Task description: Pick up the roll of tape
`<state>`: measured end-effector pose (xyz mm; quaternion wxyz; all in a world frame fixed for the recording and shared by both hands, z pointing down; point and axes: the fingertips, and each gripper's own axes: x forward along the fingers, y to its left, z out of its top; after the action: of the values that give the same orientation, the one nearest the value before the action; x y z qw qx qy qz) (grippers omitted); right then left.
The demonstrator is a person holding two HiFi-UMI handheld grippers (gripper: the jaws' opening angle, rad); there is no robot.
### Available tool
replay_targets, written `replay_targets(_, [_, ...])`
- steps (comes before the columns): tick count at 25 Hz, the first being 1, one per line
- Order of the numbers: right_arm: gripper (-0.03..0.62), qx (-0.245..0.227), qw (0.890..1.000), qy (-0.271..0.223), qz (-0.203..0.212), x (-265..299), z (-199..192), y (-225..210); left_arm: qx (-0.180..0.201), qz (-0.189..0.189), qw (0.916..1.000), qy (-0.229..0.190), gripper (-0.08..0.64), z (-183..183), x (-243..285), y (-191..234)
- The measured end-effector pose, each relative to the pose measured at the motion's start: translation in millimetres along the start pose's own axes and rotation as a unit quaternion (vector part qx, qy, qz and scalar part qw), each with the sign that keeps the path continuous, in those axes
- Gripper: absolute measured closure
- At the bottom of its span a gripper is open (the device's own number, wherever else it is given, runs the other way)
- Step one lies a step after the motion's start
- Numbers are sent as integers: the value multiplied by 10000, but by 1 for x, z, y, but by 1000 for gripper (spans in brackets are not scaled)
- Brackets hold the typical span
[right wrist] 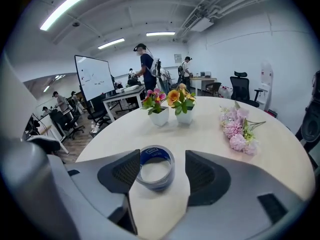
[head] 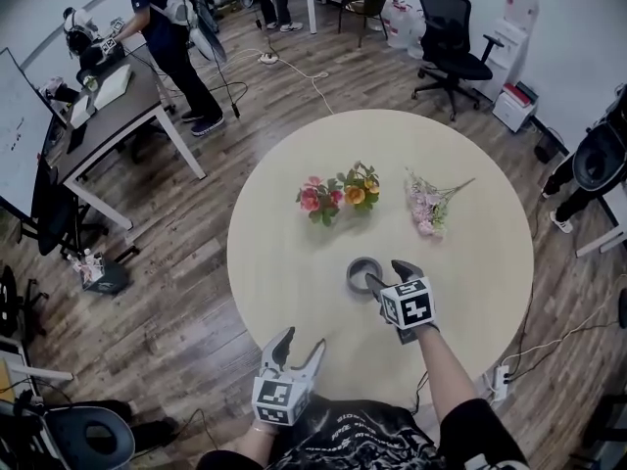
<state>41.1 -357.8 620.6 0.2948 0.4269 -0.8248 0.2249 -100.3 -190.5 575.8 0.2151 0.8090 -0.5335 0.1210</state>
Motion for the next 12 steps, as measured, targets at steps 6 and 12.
replay_targets(6, [305, 114, 9989, 448, 123, 36, -18, -8, -53, 170, 9998, 87, 268, -7, 3, 7])
replay_targets(12, [301, -80, 9972, 744, 52, 60, -23, -14, -63, 360, 9992, 172, 268, -11, 0, 20])
